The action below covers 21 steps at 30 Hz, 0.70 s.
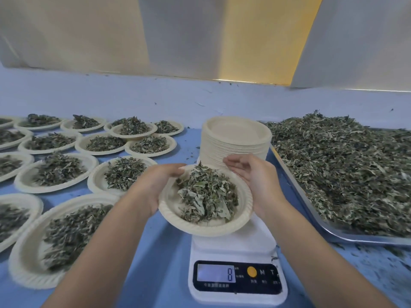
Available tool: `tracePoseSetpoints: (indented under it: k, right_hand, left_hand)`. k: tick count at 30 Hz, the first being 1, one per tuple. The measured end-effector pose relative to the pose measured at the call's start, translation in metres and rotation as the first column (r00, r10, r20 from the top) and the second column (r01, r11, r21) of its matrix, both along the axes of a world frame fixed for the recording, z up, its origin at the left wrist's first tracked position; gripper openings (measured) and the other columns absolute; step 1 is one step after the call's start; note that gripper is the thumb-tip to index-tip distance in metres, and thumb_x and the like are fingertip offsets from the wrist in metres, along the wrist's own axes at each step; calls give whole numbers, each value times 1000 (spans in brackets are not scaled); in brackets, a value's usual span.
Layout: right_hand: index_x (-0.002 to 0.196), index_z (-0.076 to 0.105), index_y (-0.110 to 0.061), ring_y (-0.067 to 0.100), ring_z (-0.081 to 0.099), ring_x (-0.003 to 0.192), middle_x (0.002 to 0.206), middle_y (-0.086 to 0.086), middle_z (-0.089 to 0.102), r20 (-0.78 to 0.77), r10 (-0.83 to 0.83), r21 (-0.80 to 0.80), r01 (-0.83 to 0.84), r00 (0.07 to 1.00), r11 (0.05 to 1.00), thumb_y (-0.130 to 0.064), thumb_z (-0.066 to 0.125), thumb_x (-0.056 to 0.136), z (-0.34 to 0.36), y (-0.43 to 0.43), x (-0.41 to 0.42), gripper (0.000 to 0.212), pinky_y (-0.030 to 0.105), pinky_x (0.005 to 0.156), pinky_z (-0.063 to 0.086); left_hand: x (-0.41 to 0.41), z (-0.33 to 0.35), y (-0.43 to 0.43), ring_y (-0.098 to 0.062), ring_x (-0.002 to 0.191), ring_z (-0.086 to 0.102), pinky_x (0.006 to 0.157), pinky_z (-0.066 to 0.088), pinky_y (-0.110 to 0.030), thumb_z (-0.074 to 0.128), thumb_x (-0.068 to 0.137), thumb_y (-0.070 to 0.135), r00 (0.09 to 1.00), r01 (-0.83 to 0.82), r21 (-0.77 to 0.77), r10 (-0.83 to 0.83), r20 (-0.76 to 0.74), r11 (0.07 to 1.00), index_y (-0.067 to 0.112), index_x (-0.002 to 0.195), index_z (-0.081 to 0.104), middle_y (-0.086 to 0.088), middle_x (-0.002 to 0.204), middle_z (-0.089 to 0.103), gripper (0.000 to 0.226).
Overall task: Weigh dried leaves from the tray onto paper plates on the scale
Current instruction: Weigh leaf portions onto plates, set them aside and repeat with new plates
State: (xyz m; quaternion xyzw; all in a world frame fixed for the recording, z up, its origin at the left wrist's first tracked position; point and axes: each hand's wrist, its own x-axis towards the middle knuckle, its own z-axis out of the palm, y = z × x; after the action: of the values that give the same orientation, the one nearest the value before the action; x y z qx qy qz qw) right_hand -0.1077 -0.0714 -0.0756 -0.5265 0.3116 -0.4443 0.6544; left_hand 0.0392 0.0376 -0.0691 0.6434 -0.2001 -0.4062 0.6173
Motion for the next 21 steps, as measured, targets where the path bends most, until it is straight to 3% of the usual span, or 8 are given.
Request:
tracePoseSetpoints:
  k: [6,7,8,11,15,18,19,21]
  right_hand:
    - [91,69,6,28,68,92,91,17,72,-70,70,-1,-70,995,998,-2,51,83,12,9,53,22,32,78,56]
    - [98,64,11,41,54,110,89,20,69,-135,72,-5,-73,988,997,-5,53,82,13,11,63,26,37,73,55]
    - [100,61,13,11,42,82,83,19,63,-199,88,-14,-92,976,996,-8,55,82,14,11,72,28,35,68,51]
    - [84,63,-4,20,54,70,73,6,57,-304,197,23,-199,932,980,-15,57,88,21,16,101,13,29,61,46]
    - [77,60,-12,11,59,55,53,-4,64,-131,357,226,-323,925,919,-18,55,92,24,22,140,17,19,51,53]
    - [80,57,-7,15,60,61,65,5,63,-16,382,309,-358,924,881,-9,54,93,27,25,172,13,22,51,56]
    - [81,56,-5,16,58,63,70,7,60,19,375,338,-359,927,870,-6,52,92,28,24,182,12,22,48,55]
    - [85,55,0,18,56,67,78,12,57,84,370,390,-372,925,842,-3,48,92,29,22,202,10,21,42,52]
  left_hand:
    - [51,6,26,-10,56,67,49,49,-25,54,90,4,991,-128,-92,124,-48,988,10,101,67,-3,77,73,19]
    - [63,5,29,-13,62,67,53,50,-26,54,90,4,985,-170,-102,165,-59,980,10,101,67,-5,84,73,18]
    - [74,6,32,-17,74,67,61,51,-28,54,90,5,975,-219,-108,213,-69,970,11,101,68,-8,95,72,18]
    - [110,7,37,-28,116,54,93,46,-43,56,91,9,919,-390,-107,379,-110,914,12,105,65,-11,127,58,17]
    - [148,17,39,-35,124,47,101,41,-50,55,90,8,790,-607,-84,589,-171,790,10,101,61,-15,136,49,13]
    - [167,24,30,-29,129,44,92,45,-33,52,93,12,710,-699,-131,663,-235,703,5,130,49,-13,141,44,37]
    - [170,29,28,-24,130,43,89,45,-28,52,94,17,686,-724,-107,695,-215,682,7,137,42,-8,145,41,45]
    - [180,21,26,-17,128,46,90,43,-21,55,92,21,692,-681,90,598,405,727,11,140,38,-1,143,43,52]
